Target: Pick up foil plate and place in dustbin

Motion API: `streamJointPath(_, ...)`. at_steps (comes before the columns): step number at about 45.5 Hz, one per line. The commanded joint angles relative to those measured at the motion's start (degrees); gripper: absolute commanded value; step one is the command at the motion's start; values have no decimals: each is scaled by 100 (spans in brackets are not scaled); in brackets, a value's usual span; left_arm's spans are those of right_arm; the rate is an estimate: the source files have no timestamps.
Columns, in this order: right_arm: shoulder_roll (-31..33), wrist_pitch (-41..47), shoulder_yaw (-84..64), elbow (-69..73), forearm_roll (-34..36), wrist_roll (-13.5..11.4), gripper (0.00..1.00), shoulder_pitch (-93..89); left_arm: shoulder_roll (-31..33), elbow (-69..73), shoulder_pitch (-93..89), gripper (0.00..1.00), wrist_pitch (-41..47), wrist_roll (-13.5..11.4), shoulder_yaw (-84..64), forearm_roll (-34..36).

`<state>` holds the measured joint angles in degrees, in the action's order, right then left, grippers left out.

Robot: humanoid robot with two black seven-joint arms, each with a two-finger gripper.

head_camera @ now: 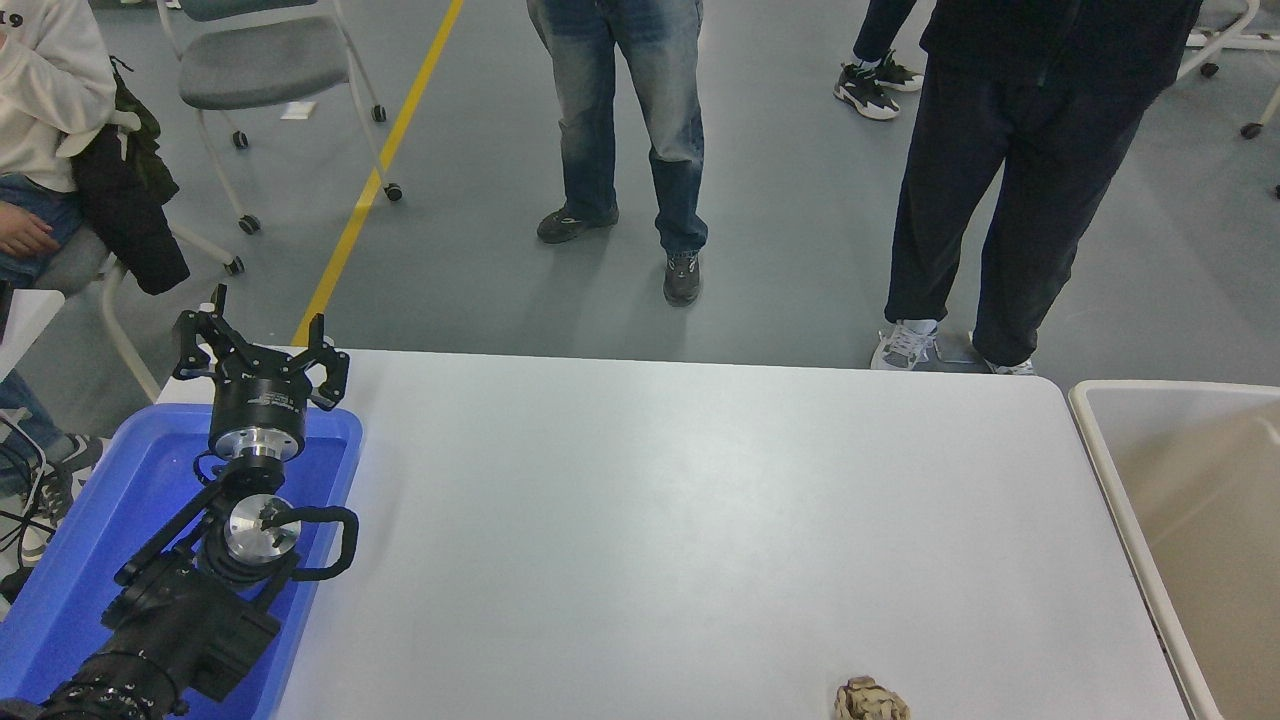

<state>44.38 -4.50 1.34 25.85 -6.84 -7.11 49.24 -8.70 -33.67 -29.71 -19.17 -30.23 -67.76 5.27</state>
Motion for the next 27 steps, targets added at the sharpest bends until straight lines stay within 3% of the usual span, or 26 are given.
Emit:
streamJointPath(1,1063,-235,-239,2195,-643,-9,100,832,0,1,0,99,1,0,0,0)
streamJointPath(15,1152,-595,-2883,3382,-626,-9,100,3213,0,1,0,99,1,0,0,0)
streamJointPath(27,651,-613,-3948,3726,-644,-9,100,4418,0,1,0,99,-8,0,0,9)
